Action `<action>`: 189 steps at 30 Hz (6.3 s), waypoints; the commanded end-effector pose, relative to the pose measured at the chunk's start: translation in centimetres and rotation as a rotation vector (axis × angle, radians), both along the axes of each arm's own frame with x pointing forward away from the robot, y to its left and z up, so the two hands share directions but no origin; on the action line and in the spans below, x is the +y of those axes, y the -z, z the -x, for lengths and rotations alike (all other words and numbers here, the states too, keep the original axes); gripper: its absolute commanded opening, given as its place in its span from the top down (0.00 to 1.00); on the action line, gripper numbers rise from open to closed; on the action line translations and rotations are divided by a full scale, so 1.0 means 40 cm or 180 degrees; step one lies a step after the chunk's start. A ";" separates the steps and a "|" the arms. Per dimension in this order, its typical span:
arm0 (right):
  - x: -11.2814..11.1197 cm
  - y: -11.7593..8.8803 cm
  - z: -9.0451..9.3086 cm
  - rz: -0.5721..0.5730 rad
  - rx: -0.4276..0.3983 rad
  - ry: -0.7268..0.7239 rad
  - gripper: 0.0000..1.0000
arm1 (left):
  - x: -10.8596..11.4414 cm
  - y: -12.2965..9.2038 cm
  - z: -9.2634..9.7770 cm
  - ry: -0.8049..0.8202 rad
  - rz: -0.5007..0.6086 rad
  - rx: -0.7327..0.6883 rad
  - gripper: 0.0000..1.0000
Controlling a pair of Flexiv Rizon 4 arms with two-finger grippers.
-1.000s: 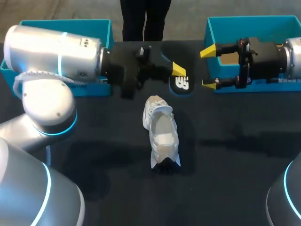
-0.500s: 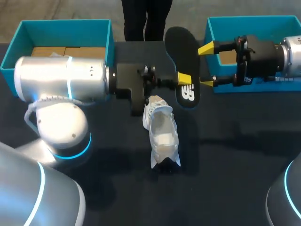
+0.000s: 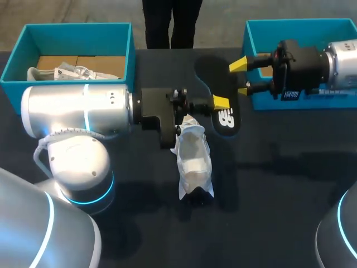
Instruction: Take the shoe out of the shoebox, open the shoe tongue, remove and reinsert the insole, then place the shoe into the shoebox
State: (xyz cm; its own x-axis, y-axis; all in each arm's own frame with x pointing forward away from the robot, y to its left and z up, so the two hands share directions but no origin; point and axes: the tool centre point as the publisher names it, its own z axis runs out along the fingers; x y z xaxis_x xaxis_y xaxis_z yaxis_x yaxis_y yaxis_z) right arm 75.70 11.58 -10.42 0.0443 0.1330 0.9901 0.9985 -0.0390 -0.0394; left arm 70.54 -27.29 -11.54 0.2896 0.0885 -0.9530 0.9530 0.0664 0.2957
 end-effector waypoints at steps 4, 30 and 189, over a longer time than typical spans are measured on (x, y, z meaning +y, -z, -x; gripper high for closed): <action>0.013 0.017 -0.002 -0.0044 0.0038 -0.0097 0.55 | -0.008 0.001 -0.003 0.0003 0.0003 0.0008 1.00; 0.004 0.036 -0.009 -0.0053 0.0028 -0.0091 1.00 | 0.006 0.000 0.013 -0.0093 -0.0082 0.0198 0.00; -0.013 0.106 -0.012 -0.0194 0.0115 0.0139 1.00 | 0.145 -0.009 -0.168 -0.0433 -0.0319 0.0472 0.00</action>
State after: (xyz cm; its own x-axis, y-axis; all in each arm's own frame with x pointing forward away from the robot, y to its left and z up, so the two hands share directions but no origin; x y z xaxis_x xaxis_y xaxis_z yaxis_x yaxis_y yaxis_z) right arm 76.39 11.07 -14.68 0.0845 0.0687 0.9940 0.9942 -0.0727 -0.0795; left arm 77.42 -22.10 -10.63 -0.0233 0.7637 -0.6452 0.9710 0.1708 0.1671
